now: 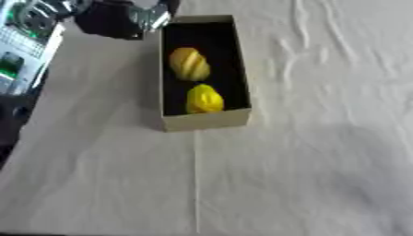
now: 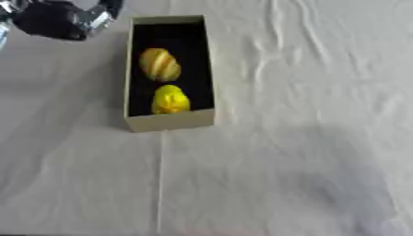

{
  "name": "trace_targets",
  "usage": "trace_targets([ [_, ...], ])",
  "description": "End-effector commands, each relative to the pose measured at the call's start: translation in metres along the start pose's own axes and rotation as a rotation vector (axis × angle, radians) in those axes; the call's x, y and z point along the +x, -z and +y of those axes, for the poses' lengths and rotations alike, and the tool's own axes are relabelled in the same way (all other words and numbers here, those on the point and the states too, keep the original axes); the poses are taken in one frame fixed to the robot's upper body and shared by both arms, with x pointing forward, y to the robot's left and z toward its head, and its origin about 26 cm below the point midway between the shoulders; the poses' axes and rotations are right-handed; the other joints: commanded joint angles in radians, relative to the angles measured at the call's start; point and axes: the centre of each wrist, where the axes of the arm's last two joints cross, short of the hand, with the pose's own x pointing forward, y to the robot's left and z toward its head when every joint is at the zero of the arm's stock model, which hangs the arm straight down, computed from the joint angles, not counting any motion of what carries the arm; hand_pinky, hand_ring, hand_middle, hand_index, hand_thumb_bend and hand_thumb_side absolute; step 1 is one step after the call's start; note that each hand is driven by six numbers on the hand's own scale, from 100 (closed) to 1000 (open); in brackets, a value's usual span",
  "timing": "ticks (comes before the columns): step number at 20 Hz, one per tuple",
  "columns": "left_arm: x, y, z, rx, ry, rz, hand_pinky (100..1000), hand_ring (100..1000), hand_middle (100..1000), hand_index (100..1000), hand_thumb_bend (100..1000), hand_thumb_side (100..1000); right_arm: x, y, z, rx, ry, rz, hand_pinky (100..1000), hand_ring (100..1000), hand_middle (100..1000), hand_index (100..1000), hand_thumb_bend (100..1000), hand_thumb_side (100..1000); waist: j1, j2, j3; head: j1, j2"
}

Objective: Pick up objects on the table and place them in the box.

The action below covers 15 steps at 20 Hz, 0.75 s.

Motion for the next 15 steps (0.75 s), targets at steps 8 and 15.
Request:
trace_targets([
  [8,0.039,-0.082,0.069,0.646,-0.210,-0.089,798,841,792,887,100,577,0.004,0.003,-0.003,-0.047,-0.020,-0.142,891,737,681,768,100,578,-0.015,-0.024,0.025,-0.035,-0.014],
  [15,0.022,-0.133,0.053,0.761,-0.205,-0.129,798,864,801,877,100,588,0.003,-0.001,0.008,-0.107,-0.019,-0.203,876,735,682,766,100,575,-0.043,-0.026,0.035,-0.047,-0.022],
])
